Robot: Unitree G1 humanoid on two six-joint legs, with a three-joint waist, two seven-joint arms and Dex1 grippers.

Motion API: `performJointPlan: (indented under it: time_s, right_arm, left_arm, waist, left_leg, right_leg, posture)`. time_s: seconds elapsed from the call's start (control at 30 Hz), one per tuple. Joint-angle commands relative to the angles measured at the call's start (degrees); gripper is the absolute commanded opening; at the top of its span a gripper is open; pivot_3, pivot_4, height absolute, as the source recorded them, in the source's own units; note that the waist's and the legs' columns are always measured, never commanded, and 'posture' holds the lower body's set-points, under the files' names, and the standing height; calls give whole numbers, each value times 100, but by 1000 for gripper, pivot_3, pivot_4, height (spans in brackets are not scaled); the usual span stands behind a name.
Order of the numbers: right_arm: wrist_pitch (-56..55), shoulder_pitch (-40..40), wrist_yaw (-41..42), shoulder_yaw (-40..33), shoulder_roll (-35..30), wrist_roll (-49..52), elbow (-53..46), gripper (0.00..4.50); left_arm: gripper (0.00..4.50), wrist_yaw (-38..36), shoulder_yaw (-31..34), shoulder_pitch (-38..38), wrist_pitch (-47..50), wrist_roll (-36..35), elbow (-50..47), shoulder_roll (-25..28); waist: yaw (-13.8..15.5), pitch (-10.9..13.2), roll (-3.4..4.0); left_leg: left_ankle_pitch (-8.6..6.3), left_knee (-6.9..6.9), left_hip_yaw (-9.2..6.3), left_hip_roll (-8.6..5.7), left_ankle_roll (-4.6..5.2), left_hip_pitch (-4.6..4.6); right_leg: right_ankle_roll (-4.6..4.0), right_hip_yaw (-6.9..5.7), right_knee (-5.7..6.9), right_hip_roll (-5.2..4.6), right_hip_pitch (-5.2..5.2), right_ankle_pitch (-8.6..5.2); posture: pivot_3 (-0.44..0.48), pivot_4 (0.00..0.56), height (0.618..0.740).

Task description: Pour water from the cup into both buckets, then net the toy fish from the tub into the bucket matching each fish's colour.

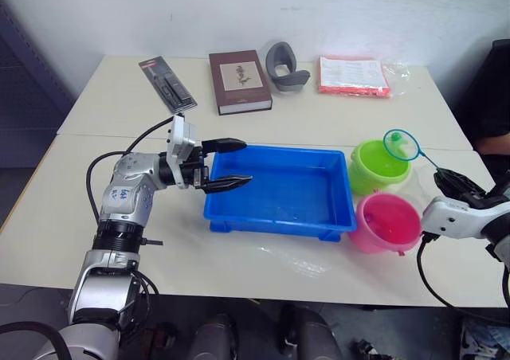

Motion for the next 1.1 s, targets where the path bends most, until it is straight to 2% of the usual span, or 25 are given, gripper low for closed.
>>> performJointPlan:
  time_s: [0.03, 0.3, 0.43, 0.5, 0.57, 0.6, 0.7, 0.83, 0.9, 0.97, 1.0, 1.1]
  right_arm:
    - [-245, -83, -17, 37, -136, -281, -116, 0]
    - [-99, -103, 128, -386, 12, -127, -24, 0]
    - [258, -406, 383, -453, 417, 684, -492, 0]
    - [741, -675, 820, -378, 765, 1837, -774, 0]
    - [2040, -881, 1501, -175, 1189, 4212, -1561, 0]
    - [2594, -906, 1761, -97, 1244, 5014, -1851, 0]
    - [3553, -943, 2008, -7, 1262, 6110, -2237, 0]
    - [4548, -1098, 1963, 90, 1319, 7423, -2436, 0]
    - [4696, -1079, 2304, 575, 1120, 7412, -2558, 0]
    - [4575, -1003, 2729, 1371, 843, 6915, -2672, 0]
    - [4198, -940, 2942, 1983, 689, 6299, -2616, 0]
    - [3652, -874, 2980, 2797, 1108, 5837, -2402, 0]
  left_arm:
    - [4437, -51, 12, 6, -30, -55, -242, -14]
    - [4437, -154, 5, 17, -99, -43, -180, -8]
    - [4437, -207, 58, 32, -129, -58, -133, 50]
    - [4437, -285, 107, 5, -139, -85, -73, 108]
    - [4437, -595, 162, 45, -182, -232, -164, 192]
    - [4437, -860, 84, 197, -222, -267, -378, 277]
    - [4437, -1341, -14, 617, -180, -398, -931, 520]
    - [4437, -1509, 189, 828, 223, -727, -1596, 954]
    - [4437, -1711, 306, 1007, 503, -892, -1836, 1415]
    - [4437, -1872, 305, 1399, 617, -1064, -2090, 1967]
    - [4437, -1901, 169, 1729, 366, -1121, -2156, 2303]
    - [4437, -1901, 49, 2283, -2, -1144, -2220, 2626]
  waist:
    - [0, 0, 0]
    - [3, 0, 0]
    - [-2, 0, 0]
    - [-15, 0, 0]
    - [-26, 1, 0]
    - [-33, 0, 1]
    - [-41, 3, 6]
    - [2, 4, 4]
    - [12, 4, 5]
    - [-30, 3, 6]
    - [-58, 2, 7]
    - [-127, 4, 9]
  left_leg:
    - [0, 0, 0, 1, 0, 0]
    - [2, 2, -4, -2, 2, 0]
    - [3, 1, -10, 0, 1, 4]
    - [3, 3, -10, -1, 1, 5]
    - [5, 4, -13, 1, 0, 12]
    - [5, 3, -19, 6, -2, 17]
    - [5, -9, -29, 8, -3, 56]
    - [2, 1, -36, 3, 4, 56]
    - [0, 6, -53, -2, 8, 55]
    - [-2, 1, -50, -2, 10, 57]
    - [-2, -11, -48, -3, 10, 62]
    - [-5, -27, -45, 0, 4, 69]
  right_leg:
    - [0, -1, 0, 0, 1, 0]
    - [3, -4, -2, -1, 6, 1]
    - [2, -9, -6, 1, 14, 1]
    - [3, -8, -4, 0, 14, 2]
    - [3, -9, -3, 4, 21, 2]
    - [2, -14, -7, 6, 29, 2]
    - [-5, -21, -11, 6, 71, -2]
    - [-5, -16, -11, -8, 78, -2]
    - [-5, 3, -11, -20, 86, -2]
    - [-6, 12, -12, -21, 85, -3]
    - [-10, 14, -14, -22, 84, -5]
    - [-21, 8, -19, -22, 83, -12]
  posture:
    - [0, 150, 740]
    - [0, 150, 740]
    - [0, 150, 740]
    - [0, 150, 740]
    - [0, 150, 740]
    - [0, 150, 740]
    - [0, 150, 740]
    - [0, 150, 740]
    - [0, 150, 740]
    - [0, 150, 740]
    - [0, 150, 740]
    - [0, 150, 740]
